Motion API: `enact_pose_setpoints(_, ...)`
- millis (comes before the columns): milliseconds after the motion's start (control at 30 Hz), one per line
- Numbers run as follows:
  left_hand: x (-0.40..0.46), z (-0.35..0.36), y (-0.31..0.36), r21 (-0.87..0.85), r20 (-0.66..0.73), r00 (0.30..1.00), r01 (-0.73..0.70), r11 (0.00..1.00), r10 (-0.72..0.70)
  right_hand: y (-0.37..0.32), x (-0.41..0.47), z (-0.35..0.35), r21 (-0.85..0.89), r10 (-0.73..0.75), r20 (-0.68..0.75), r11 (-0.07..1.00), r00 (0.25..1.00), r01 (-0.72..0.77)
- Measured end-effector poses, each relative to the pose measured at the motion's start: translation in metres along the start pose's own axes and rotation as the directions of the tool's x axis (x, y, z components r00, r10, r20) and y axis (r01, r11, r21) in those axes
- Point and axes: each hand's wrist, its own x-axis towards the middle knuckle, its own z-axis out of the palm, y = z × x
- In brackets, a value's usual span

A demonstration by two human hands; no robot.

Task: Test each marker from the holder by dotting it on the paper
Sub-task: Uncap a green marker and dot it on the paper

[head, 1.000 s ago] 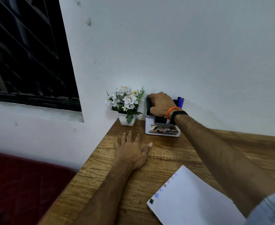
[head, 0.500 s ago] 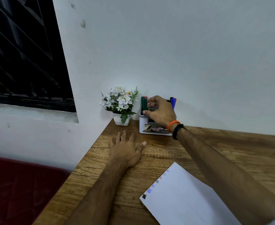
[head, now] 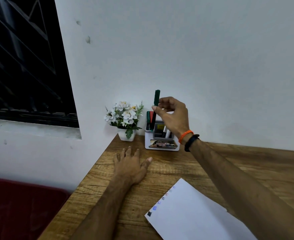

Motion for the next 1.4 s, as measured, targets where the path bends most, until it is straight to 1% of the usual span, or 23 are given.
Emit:
enact_pose_setpoints(33,-0.001,-0.002,0.001,-0.015,-0.013,1.000,-0.004,1.000,0.004,-0.004,-0.005,-0.004,0.023,-0.004,0.020,1.000,1.000,0.003)
enact_pose_setpoints(100,-0.004,-0.009,0.006,-0.108,-0.117,0.992,-0.060,0.992,0.047,-0.007,-0.017,-0.014,0.083,0.032,0.087,0.996,0.996,-0.039)
enact_pose_setpoints(133,-0.008,-0.014,0.011,-0.208,-0.198,0.978,-0.110,0.972,0.068,-0.007,-0.025,-0.019,0.107,0.053,0.124,0.992,0.991,-0.066)
enact_pose_setpoints(167,-0.012,-0.020,0.016,-0.345,-0.274,0.959,-0.165,0.924,0.069,-0.006,-0.033,-0.025,0.112,0.068,0.160,0.990,0.985,-0.087)
enact_pose_setpoints(200,-0.016,-0.025,0.022,-0.499,-0.317,0.947,-0.206,0.842,0.044,-0.005,-0.043,-0.030,0.101,0.086,0.188,0.989,0.978,-0.106)
enact_pose_setpoints(233,-0.020,-0.030,0.027,-0.646,-0.324,0.946,-0.231,0.727,0.012,-0.004,-0.053,-0.036,0.087,0.105,0.208,0.988,0.973,-0.125)
enact_pose_setpoints(267,-0.023,-0.035,0.030,-0.768,-0.299,0.954,-0.239,0.594,-0.003,-0.002,-0.063,-0.042,0.089,0.123,0.227,0.985,0.966,-0.147)
enact_pose_setpoints(300,-0.027,-0.038,0.034,-0.850,-0.257,0.966,-0.229,0.474,0.006,0.000,-0.075,-0.048,0.099,0.146,0.247,0.980,0.958,-0.175)
enact_pose_setpoints(333,-0.029,-0.040,0.037,-0.900,-0.214,0.976,-0.213,0.380,0.039,0.001,-0.085,-0.055,0.101,0.167,0.269,0.975,0.949,-0.200)
enact_pose_setpoints(367,-0.032,-0.041,0.039,-0.930,-0.174,0.981,-0.192,0.312,0.084,0.003,-0.095,-0.061,0.092,0.184,0.293,0.971,0.938,-0.219)
enact_pose_setpoints(400,-0.035,-0.041,0.040,-0.946,-0.142,0.981,-0.173,0.273,0.129,0.006,-0.104,-0.067,0.069,0.197,0.309,0.971,0.930,-0.229)
enact_pose_setpoints(433,-0.038,-0.041,0.041,-0.951,-0.120,0.978,-0.163,0.262,0.173,0.009,-0.112,-0.072,0.044,0.207,0.318,0.972,0.925,-0.233)
enact_pose_setpoints(500,-0.042,-0.039,0.043,-0.944,-0.103,0.963,-0.174,0.282,0.249,0.014,-0.124,-0.081,0.006,0.230,0.310,0.970,0.922,-0.244)
enact_pose_setpoints(633,-0.046,-0.031,0.044,-0.902,-0.080,0.932,-0.219,0.373,0.352,0.019,-0.136,-0.090,-0.010,0.254,0.329,0.964,0.910,-0.266)
enact_pose_setpoints(700,-0.046,-0.029,0.043,-0.898,-0.076,0.928,-0.223,0.380,0.365,0.019,-0.134,-0.096,-0.051,0.259,0.374,0.964,0.890,-0.260)
enact_pose_setpoints(833,-0.044,-0.032,0.036,-0.905,-0.095,0.939,-0.220,0.365,0.331,0.027,-0.127,-0.108,-0.149,0.246,0.444,0.968,0.861,-0.200)
enact_pose_setpoints(900,-0.043,-0.034,0.033,-0.900,-0.088,0.939,-0.218,0.377,0.333,0.030,-0.126,-0.111,-0.090,0.255,0.414,0.967,0.874,-0.239)
enact_pose_setpoints(1000,-0.043,-0.032,0.032,-0.875,-0.032,0.919,-0.216,0.434,0.392,0.030,-0.127,-0.112,0.101,0.298,0.395,0.926,0.869,-0.364)
enact_pose_setpoints(1067,-0.044,-0.031,0.035,-0.849,-0.003,0.906,-0.226,0.477,0.423,0.029,-0.129,-0.110,0.145,0.325,0.408,0.900,0.853,-0.412)
enact_pose_setpoints(1167,-0.048,-0.028,0.043,-0.816,0.001,0.884,-0.270,0.511,0.468,0.026,-0.133,-0.105,0.177,0.336,0.436,0.878,0.835,-0.446)
enact_pose_setpoints(1267,-0.051,-0.026,0.049,-0.738,-0.028,0.856,-0.367,0.567,0.516,0.024,-0.137,-0.099,0.214,0.351,0.450,0.851,0.821,-0.480)
enact_pose_setpoints(1333,-0.050,-0.023,0.050,-0.637,-0.090,0.835,-0.468,0.613,0.543,0.023,-0.138,-0.095,0.246,0.354,0.462,0.830,0.813,-0.501)
enact_pose_setpoints(1400,-0.048,-0.021,0.051,-0.565,-0.143,0.812,-0.536,0.627,0.566,0.023,-0.138,-0.094,0.282,0.370,0.483,0.792,0.794,-0.541)
